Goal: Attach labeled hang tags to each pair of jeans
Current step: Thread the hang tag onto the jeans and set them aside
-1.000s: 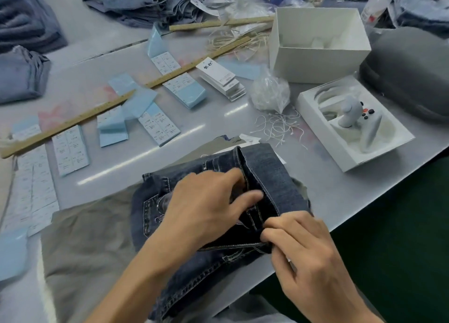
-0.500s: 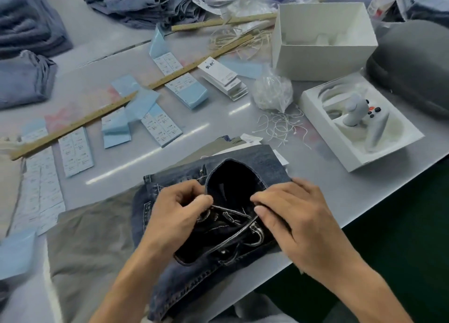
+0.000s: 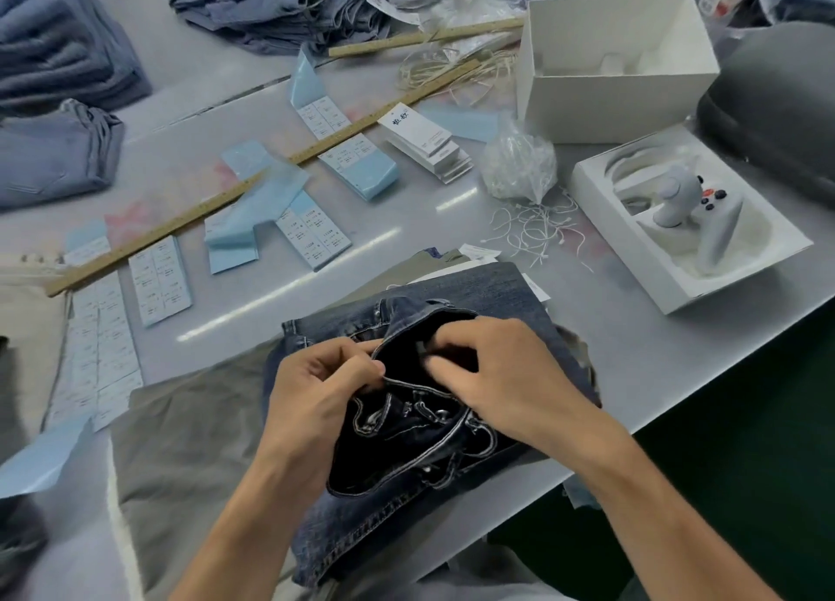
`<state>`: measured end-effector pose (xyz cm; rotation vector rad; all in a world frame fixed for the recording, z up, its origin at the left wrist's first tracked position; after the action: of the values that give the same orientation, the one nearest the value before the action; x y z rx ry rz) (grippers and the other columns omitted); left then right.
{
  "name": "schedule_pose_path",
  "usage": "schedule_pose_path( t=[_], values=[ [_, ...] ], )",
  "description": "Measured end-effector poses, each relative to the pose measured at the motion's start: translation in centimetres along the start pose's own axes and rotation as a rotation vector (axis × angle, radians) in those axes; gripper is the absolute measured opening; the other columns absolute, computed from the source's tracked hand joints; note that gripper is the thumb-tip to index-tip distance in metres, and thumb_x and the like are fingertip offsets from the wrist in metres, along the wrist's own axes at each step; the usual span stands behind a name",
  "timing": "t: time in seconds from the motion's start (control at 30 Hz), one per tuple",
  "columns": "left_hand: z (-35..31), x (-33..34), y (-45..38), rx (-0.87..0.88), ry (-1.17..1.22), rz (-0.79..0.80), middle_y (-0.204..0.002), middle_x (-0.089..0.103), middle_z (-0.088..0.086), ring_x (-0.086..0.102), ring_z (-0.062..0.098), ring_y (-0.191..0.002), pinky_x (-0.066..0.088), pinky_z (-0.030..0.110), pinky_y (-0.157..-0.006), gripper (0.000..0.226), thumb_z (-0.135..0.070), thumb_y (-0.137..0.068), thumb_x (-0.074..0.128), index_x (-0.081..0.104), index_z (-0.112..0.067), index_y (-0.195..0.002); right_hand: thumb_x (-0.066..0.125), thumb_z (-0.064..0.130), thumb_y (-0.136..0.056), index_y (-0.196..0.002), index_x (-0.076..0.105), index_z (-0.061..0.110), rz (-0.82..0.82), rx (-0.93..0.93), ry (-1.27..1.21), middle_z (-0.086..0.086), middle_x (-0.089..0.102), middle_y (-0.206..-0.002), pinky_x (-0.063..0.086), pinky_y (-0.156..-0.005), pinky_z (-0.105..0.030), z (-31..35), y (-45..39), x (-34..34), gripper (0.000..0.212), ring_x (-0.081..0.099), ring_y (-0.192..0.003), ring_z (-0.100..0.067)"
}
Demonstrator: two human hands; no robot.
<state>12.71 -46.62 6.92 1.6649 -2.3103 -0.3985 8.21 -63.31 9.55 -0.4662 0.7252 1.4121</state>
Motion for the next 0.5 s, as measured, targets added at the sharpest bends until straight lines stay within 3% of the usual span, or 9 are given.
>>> schedule_pose_path(
  t=[0.13, 0.2, 0.27, 0.37, 0.5],
  values=[
    [0.7, -0.6, 0.3, -0.055, 0.056, -0.069, -0.077, 0.072, 0.01, 0.064, 0.026, -0.064, 0.054, 0.034, -0.063, 0.015, -0.009, -0.069, 0.071, 0.061, -0.004, -0.059, 0.066, 0.031, -0.091, -0.077, 0.068, 0.022, 0.024, 0.133, -0.21, 0.004, 0.066, -0.065, 0.046, -0.063, -0.027, -2.3, -0.3, 0.6, 0.016, 0.059, -0.059, -0.012],
    [0.5, -0.6, -0.1, -0.057, 0.022, -0.091, -0.072, 0.071, 0.01, 0.063, 0.026, -0.064, 0.053, 0.036, -0.068, 0.015, -0.011, -0.07, 0.075, 0.065, -0.007, -0.059, 0.068, 0.03, -0.092, -0.073, 0.068, 0.025, 0.019, 0.16, -0.237, 0.009, 0.063, -0.06, 0.041, -0.058, -0.019, -3.0, -0.1, 0.5, 0.019, 0.051, -0.053, -0.004],
    [-0.3, -0.5, -0.8, -0.019, -0.061, -0.081, -0.068, 0.071, 0.006, 0.065, 0.019, -0.06, 0.053, 0.032, -0.063, 0.024, -0.006, -0.078, 0.078, 0.068, -0.013, -0.057, 0.07, 0.031, -0.092, -0.073, 0.072, 0.03, 0.023, 0.192, -0.255, 0.017, 0.067, -0.061, 0.041, -0.058, -0.013, -3.6, 0.1, 0.4, 0.019, 0.052, -0.053, 0.001],
    [-1.2, 0.0, -1.8, 0.039, -0.173, -0.055, -0.075, 0.075, 0.009, 0.069, 0.01, -0.062, 0.056, 0.024, -0.058, 0.028, -0.005, -0.084, 0.073, 0.069, -0.012, -0.057, 0.071, 0.031, -0.091, -0.074, 0.073, 0.037, 0.013, 0.204, -0.225, 0.018, 0.071, -0.065, 0.04, -0.059, -0.007, -3.7, 0.3, 0.0, 0.018, 0.056, -0.052, 0.004],
    [-0.6, 0.3, -2.2, 0.033, -0.222, -0.04, -0.085, 0.073, 0.019, 0.066, 0.016, -0.066, 0.054, 0.027, -0.062, 0.021, -0.011, -0.083, 0.074, 0.069, -0.009, -0.063, 0.07, 0.025, -0.09, -0.066, 0.071, 0.037, 0.049, 0.254, -0.173, 0.014, 0.069, -0.058, 0.036, -0.051, -0.009, -4.1, 0.2, -0.1, 0.027, 0.052, -0.045, 0.002]
  ],
)
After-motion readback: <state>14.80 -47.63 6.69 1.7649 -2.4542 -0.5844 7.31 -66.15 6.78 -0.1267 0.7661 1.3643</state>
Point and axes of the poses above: each hand's wrist, its own y-axis away from the middle knuckle, its own x-axis out of the palm, z = x × y, the point moved 9 cm from there along -y, towards the middle knuckle
